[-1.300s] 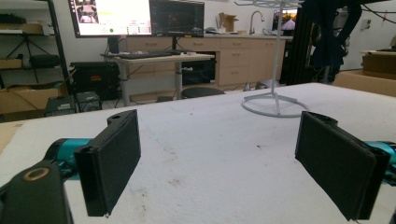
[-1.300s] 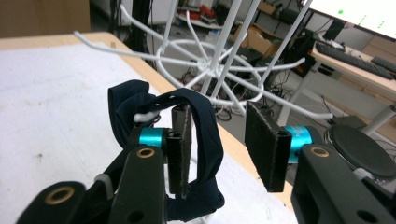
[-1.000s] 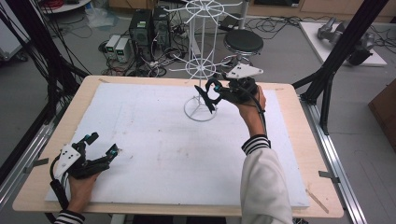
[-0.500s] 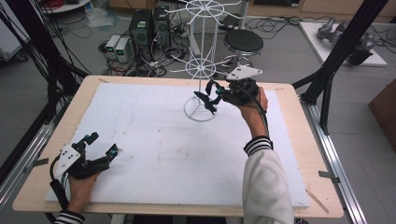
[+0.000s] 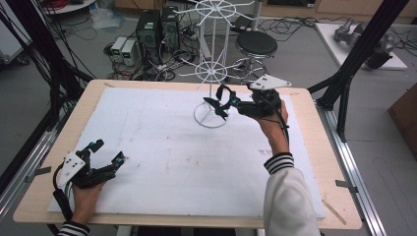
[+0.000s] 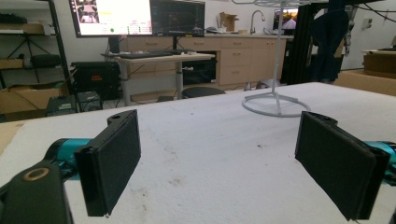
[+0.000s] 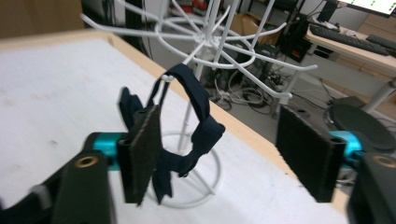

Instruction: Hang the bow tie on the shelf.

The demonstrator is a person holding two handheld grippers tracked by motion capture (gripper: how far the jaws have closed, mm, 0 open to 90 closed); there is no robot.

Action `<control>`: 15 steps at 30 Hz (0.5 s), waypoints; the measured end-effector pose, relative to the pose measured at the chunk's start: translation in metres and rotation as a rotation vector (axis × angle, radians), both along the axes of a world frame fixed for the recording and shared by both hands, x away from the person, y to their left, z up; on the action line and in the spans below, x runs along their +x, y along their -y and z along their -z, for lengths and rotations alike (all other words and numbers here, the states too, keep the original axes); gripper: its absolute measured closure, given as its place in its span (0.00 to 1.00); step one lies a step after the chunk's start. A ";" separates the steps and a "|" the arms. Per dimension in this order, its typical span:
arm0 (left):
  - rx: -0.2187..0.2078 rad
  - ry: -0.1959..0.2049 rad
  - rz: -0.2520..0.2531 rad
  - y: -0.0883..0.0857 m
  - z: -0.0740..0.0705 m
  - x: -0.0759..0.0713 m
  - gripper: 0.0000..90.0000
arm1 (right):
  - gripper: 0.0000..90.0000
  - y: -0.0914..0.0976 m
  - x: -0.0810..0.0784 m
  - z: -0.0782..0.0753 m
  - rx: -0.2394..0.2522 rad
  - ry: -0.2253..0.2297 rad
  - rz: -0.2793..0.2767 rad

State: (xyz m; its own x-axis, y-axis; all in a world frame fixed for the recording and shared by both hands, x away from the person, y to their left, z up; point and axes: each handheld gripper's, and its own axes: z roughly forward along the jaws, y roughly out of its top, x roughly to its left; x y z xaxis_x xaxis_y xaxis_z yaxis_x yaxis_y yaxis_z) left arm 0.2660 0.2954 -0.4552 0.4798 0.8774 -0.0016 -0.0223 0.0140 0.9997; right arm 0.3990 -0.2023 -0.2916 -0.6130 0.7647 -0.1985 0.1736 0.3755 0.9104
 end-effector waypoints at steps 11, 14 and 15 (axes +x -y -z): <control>0.005 0.010 -0.001 0.000 0.000 -0.001 0.16 | 0.13 0.043 -0.077 0.020 0.244 0.048 0.033; 0.004 0.015 -0.003 0.000 0.000 -0.001 0.16 | 0.13 0.054 -0.098 0.033 0.294 0.074 0.047; 0.004 0.015 -0.003 0.000 0.000 -0.001 0.16 | 0.13 0.058 -0.106 0.037 0.310 0.079 0.056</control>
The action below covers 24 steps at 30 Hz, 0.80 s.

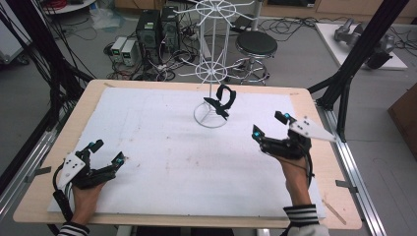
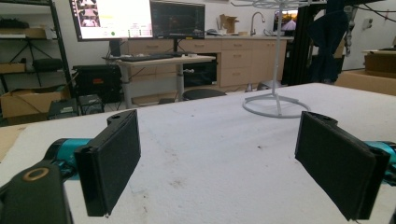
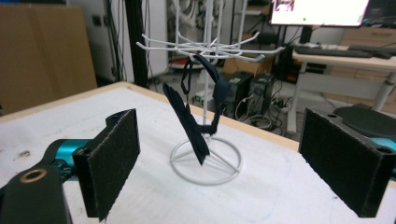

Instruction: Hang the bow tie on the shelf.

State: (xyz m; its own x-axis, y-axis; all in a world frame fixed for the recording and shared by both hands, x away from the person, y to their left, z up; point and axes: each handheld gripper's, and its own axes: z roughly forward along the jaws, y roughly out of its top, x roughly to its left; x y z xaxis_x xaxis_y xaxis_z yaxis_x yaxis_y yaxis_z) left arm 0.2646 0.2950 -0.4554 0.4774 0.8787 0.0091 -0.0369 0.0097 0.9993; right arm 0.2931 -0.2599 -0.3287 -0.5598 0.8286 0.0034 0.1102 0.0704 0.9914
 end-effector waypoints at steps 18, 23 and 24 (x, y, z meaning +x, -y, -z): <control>-0.005 -0.003 -0.004 0.000 0.000 0.000 0.16 | 0.13 0.017 -0.045 0.100 0.111 0.138 0.132; -0.006 -0.001 -0.006 0.000 0.000 0.000 0.16 | 0.13 0.013 -0.041 0.120 0.105 0.107 0.140; -0.006 -0.001 -0.006 0.000 0.000 0.000 0.16 | 0.13 0.011 -0.039 0.126 0.072 0.089 0.144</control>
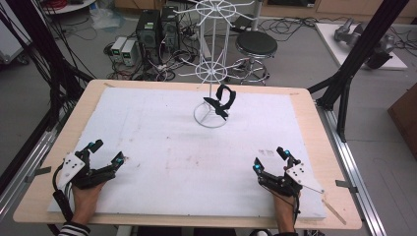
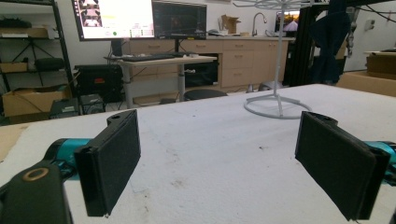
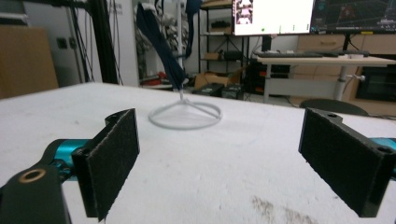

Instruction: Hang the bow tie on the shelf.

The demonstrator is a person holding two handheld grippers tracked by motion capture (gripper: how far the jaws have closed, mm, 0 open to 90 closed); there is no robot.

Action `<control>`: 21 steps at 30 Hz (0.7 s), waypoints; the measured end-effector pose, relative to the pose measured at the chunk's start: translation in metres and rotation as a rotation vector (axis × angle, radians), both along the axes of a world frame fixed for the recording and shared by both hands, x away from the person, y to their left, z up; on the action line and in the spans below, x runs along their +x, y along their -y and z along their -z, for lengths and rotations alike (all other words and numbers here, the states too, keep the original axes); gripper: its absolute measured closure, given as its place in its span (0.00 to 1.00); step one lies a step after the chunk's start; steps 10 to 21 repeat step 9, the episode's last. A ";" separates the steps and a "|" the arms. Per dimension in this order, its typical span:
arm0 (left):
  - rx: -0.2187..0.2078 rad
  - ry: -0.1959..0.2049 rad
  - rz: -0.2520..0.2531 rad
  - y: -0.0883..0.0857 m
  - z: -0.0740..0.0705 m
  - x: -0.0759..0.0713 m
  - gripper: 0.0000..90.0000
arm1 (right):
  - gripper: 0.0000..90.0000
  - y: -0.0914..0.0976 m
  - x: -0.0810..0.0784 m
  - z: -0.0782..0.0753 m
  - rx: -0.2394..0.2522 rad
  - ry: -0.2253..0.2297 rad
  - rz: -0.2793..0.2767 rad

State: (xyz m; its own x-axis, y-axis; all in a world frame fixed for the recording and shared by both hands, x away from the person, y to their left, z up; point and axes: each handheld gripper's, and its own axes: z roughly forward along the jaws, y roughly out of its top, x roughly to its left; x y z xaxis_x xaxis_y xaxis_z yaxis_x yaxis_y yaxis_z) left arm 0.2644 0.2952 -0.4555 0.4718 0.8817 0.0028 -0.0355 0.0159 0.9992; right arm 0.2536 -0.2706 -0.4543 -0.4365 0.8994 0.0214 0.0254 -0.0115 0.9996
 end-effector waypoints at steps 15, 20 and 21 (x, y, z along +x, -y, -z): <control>-0.001 0.001 -0.004 0.000 0.000 0.000 0.16 | 0.13 0.000 -0.002 0.001 0.000 0.019 0.008; -0.001 0.001 -0.004 0.000 0.000 0.000 0.16 | 0.13 0.000 -0.002 0.001 0.000 0.019 0.008; -0.001 0.001 -0.004 0.000 0.000 0.000 0.16 | 0.13 0.000 -0.002 0.001 0.000 0.019 0.008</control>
